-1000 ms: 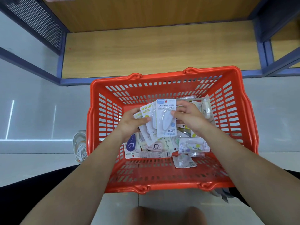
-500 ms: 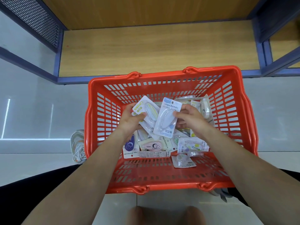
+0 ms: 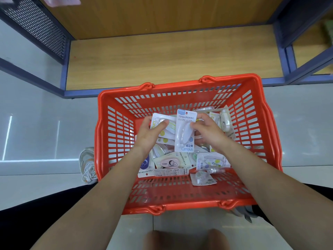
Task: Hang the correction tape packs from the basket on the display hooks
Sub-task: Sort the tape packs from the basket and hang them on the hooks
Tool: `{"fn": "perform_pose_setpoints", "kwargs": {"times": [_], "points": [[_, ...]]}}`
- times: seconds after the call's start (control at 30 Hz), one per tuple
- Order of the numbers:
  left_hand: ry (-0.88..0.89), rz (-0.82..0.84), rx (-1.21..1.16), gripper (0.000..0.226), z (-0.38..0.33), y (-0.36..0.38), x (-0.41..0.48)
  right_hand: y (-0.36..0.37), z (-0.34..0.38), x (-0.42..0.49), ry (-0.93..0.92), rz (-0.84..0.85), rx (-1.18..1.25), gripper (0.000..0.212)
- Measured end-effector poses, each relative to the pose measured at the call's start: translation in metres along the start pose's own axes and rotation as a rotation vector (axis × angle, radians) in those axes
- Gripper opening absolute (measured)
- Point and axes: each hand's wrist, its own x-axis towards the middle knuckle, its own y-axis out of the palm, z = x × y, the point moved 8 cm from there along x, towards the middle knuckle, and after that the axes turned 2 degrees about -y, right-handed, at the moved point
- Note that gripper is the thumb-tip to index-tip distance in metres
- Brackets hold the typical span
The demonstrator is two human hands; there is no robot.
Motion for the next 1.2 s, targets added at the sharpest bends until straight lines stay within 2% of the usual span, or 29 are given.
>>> {"fn": "perform_pose_setpoints", "kwargs": {"times": [0.1, 0.23, 0.33, 0.47, 0.63, 0.83, 0.97, 1.07, 1.2], "points": [[-0.006, 0.004, 0.077, 0.046, 0.002, 0.002, -0.002, -0.001, 0.006, -0.001, -0.032, 0.011, -0.051, 0.022], [-0.087, 0.090, 0.031, 0.040, 0.004, 0.007, -0.004, -0.008, 0.011, -0.005, -0.062, -0.059, -0.051, 0.023], [-0.109, 0.110, 0.020, 0.053, 0.001, 0.005, -0.007, -0.016, 0.012, -0.007, -0.052, -0.134, 0.027, 0.020], [-0.102, 0.042, -0.085, 0.041, -0.007, -0.001, -0.012, -0.022, 0.015, -0.016, -0.025, -0.201, 0.115, 0.006], [-0.100, 0.046, -0.138, 0.044, -0.020, 0.004, -0.028, -0.025, 0.019, -0.035, -0.021, -0.253, 0.180, 0.016], [-0.067, 0.107, -0.143, 0.046, -0.052, 0.006, -0.060, -0.018, 0.041, -0.072, -0.020, -0.175, 0.290, 0.020], [0.015, 0.113, -0.061, 0.040, -0.091, -0.005, -0.090, -0.024, 0.081, -0.100, -0.170, -0.222, 0.243, 0.014], [0.134, 0.121, 0.125, 0.047, -0.126, -0.013, -0.120, -0.027, 0.126, -0.126, -0.290, -0.227, 0.198, 0.016], [0.259, 0.239, 0.285, 0.042, -0.164, -0.006, -0.171, -0.024, 0.180, -0.172, -0.430, -0.180, 0.134, 0.020]]}}
